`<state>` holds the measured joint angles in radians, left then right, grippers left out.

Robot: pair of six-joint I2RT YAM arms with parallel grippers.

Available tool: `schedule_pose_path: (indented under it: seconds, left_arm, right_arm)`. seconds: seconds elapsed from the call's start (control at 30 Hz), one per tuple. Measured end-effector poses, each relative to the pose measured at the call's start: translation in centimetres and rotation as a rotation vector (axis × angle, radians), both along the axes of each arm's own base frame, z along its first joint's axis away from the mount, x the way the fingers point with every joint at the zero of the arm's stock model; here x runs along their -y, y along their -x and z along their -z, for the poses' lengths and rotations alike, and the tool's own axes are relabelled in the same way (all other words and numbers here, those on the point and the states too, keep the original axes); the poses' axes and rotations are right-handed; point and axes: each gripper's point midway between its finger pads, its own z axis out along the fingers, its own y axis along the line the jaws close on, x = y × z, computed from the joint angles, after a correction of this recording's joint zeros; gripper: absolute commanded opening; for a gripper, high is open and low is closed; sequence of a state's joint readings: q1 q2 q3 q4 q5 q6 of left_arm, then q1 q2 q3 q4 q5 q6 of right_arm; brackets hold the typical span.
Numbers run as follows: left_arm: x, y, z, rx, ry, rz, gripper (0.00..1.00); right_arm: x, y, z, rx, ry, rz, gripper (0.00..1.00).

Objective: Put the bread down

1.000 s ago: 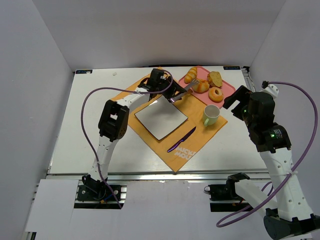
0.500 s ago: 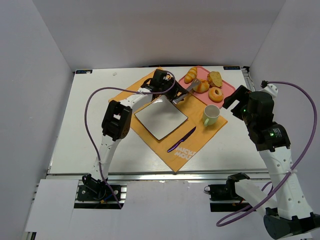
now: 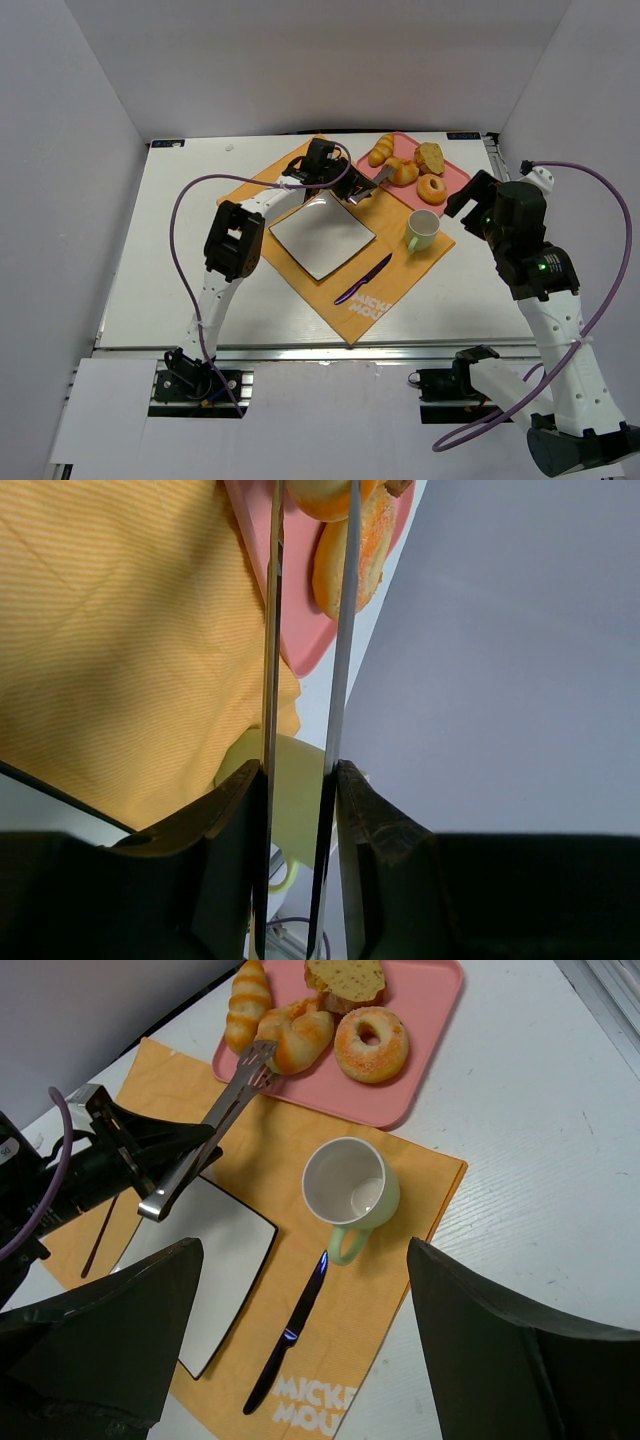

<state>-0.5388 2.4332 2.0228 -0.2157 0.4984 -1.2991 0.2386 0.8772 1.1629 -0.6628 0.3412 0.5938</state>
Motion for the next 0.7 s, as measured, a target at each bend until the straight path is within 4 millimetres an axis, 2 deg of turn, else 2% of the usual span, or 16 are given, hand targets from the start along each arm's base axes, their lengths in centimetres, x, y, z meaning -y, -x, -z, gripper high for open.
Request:
schedule_pose_path:
  seconds: [0.23,0.3,0.43,0.7]
  left_arm:
    - [0.1,-0.4,-1.2,0.007,0.009,-0.011,0.37]
    - [0.0,-0.5,-1.9,0.018,0.004,-0.017,0.33]
    - [-0.6,-0.1,-3.1,0.031,-0.024,-0.022,0.31]
    - [-2.8,2.2,-5.8,0.061,-0.099,-0.024,0.31]
  right_arm:
    - [0.0,0.0,0.0,-0.002,0.017,-0.012,0.89]
    - [0.0,0.0,0.0,-0.002,0.022,-0.018,0.89]
    - [-0.2,-0.3,-0.9,0.013,0.026,-0.031,0.89]
    - [-0.6,-0.2,-3.1,0.06,0.017,-0.055,0.89]
